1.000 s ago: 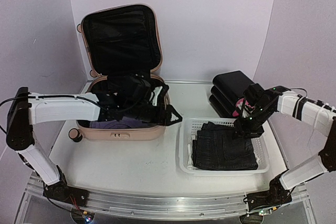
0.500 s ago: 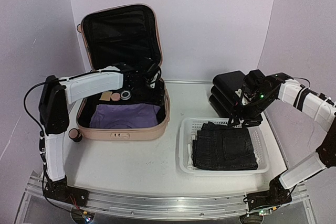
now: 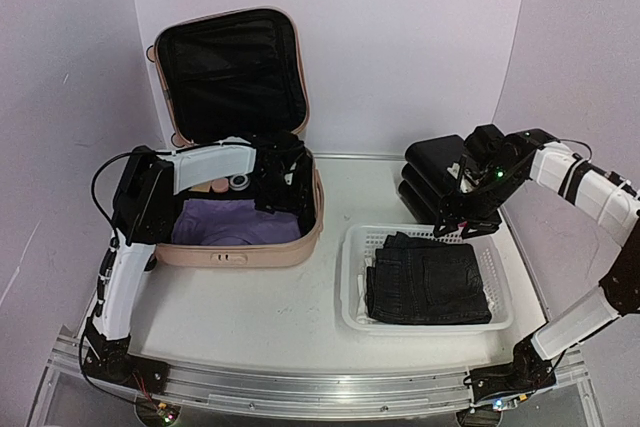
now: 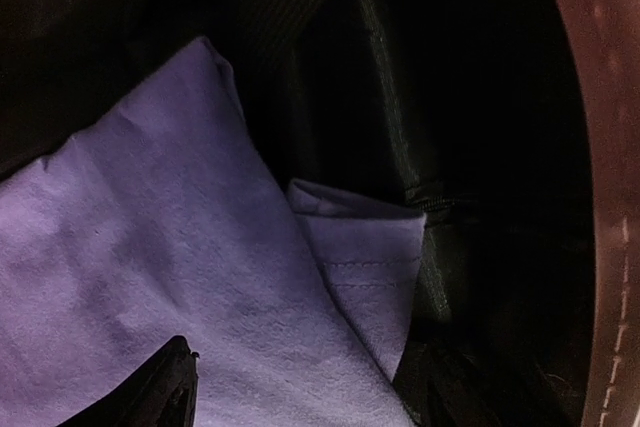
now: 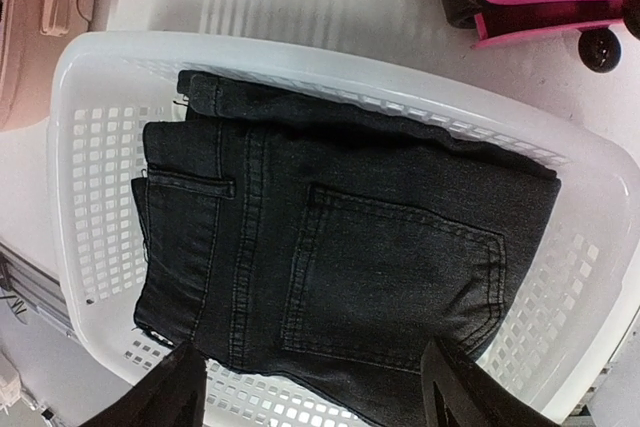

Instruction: Open, take out, and arrange the luggage

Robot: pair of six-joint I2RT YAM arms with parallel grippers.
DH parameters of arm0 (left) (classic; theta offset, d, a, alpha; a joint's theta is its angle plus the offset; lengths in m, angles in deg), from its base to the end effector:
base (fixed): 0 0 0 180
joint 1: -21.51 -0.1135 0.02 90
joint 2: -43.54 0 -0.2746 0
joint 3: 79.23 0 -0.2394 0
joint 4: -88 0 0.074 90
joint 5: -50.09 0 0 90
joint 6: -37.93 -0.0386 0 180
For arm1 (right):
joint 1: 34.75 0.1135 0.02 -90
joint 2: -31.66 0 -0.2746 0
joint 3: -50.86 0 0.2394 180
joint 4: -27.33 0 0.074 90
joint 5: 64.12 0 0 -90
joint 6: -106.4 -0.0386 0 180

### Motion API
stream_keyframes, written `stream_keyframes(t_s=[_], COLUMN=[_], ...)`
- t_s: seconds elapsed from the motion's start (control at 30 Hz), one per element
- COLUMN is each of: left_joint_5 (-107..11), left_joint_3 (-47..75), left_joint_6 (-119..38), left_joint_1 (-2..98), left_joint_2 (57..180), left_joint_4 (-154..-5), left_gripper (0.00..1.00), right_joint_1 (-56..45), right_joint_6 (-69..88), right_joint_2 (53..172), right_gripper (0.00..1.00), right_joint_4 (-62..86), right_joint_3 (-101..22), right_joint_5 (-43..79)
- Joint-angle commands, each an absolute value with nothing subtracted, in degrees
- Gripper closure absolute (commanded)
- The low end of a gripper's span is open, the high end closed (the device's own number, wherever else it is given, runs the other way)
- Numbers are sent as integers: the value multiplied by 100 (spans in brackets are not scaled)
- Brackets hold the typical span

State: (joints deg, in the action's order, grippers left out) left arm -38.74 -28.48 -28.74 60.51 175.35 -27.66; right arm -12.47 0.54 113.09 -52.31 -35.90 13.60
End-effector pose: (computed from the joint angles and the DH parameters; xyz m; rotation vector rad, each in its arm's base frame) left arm 0.3785 -0.3055 0.2039 0.3724 2.7486 -0.2691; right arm 0.2261 0.1015 0.2997 -0.2069 2.9154 0.4287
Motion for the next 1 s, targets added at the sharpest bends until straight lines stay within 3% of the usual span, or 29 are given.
stream_keyframes(t_s=[0.0,0.23,0.4,0.6,0.87,0.97], left_joint_5=[-3919,-4172,-4219,-4319,-4440,-4553], left_joint_3=[-2997,-2949,-2769,-2597,-2285,-2087], left_joint_6=[-2956,-2999,-3021,-3096,-3172,-3231], left_joint_1=[6092,6067,5939,5807,5695,5678], left_joint_2=[17588,17692,17502,17231,16864,16612], left_joint_4=[-2680,-2671,-2678,-2692,-2856,-3014], left_gripper=[24,29,56,77,97,100], right_joint_1=[-1216,-1215,-1131,-729,-343,-195], right_joint_6=[130,27,-243,-590,-1960,-2618], right_joint_2=[11389,11538,11667,12064,12791,13220], right_gripper=[25,25,25,25,26,26], right_joint_4=[-5228,-5193,-4885,-4438,-3070,-2462], right_joint_3=[-3924,-4150,-4334,-4771,-5072,-5297], right_joint_5=[1189,890,538,209,-180,-236])
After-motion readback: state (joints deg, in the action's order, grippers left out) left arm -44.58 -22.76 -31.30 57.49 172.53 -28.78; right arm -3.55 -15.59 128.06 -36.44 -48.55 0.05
